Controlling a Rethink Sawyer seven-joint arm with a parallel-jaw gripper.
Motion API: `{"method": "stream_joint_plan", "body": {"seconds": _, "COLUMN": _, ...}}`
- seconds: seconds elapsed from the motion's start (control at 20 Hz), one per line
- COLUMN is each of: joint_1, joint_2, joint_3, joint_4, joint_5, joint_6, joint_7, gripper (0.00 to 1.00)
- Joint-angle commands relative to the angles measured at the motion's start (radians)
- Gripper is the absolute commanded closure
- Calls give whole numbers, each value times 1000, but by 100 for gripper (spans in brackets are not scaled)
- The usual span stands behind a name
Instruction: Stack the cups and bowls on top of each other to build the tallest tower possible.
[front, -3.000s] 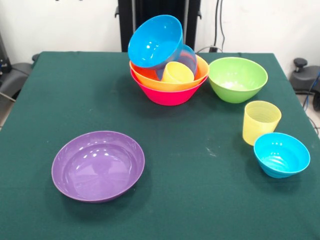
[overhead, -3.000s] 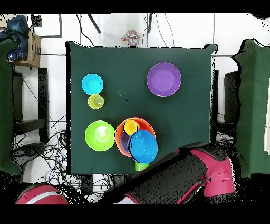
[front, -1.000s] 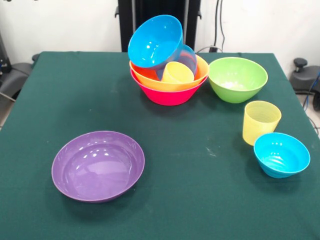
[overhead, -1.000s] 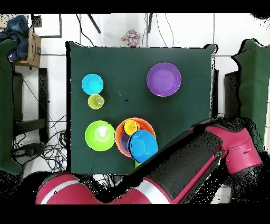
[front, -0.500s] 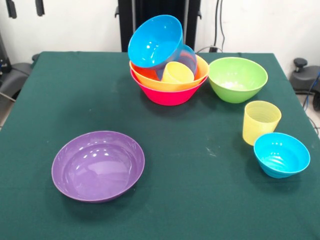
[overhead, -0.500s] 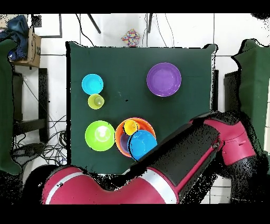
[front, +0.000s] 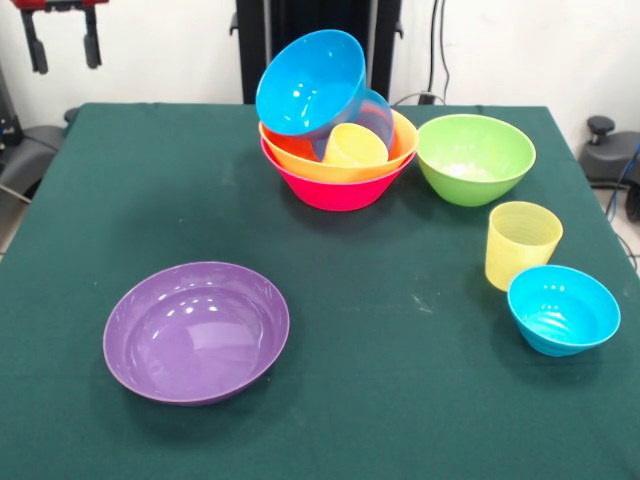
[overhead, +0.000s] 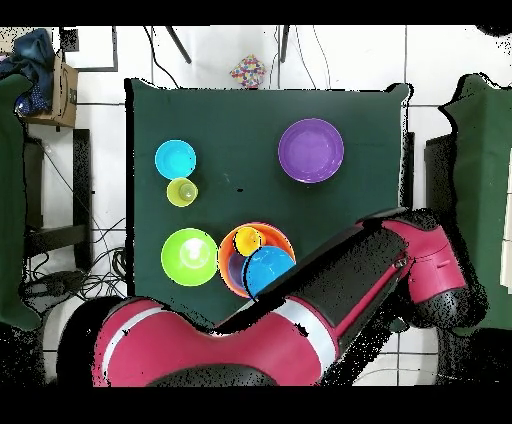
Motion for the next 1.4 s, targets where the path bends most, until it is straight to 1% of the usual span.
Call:
{"method": "stream_joint_plan", "body": {"seconds": 0.05, "joint_1": 7, "joint_2": 90, "joint_3": 206, "joint_4": -66, "joint_5": 38, "joint_6": 116, "joint_7": -190, "gripper": 0}}
{"method": "stream_joint_plan", "body": {"seconds": 0.15, "joint_1": 8, "joint_2": 102, "joint_3": 211, "joint_4": -71, "joint_5": 47, "joint_6": 140, "joint_7": -200, "gripper": 0}}
{"method": "stream_joint_plan", "body": {"seconds": 0.3, "joint_1": 10, "joint_2": 111, "joint_3": 214, "joint_4": -81, "joint_5": 59, "joint_6": 152, "joint_7": -189, "gripper": 0}}
{"method": "stream_joint_plan", "body": {"seconds": 0.55, "joint_1": 32, "joint_2": 142, "joint_3": 198, "joint_4": -108, "joint_5": 59, "joint_6": 156, "joint_7": -115, "gripper": 0}}
{"method": "stream_joint_plan", "body": {"seconds": 0.75, "joint_1": 22, "joint_2": 136, "joint_3": 216, "joint_4": -103, "joint_5": 83, "joint_6": 175, "joint_7": -155, "gripper": 0}}
{"method": "stream_joint_plan", "body": {"seconds": 0.85, "joint_1": 26, "joint_2": 140, "joint_3": 213, "joint_4": -103, "joint_5": 82, "joint_6": 173, "joint_7": -149, "gripper": 0}}
{"method": "stream_joint_plan", "body": {"seconds": 1.15, "joint_1": 55, "joint_2": 148, "joint_3": 187, "joint_4": -105, "joint_5": 79, "joint_6": 150, "joint_7": -64, "gripper": 0}}
{"method": "stream_joint_plan", "body": {"seconds": 1.4, "joint_1": 87, "joint_2": 166, "joint_3": 163, "joint_4": -106, "joint_5": 80, "joint_6": 154, "joint_7": 10, "gripper": 0}}
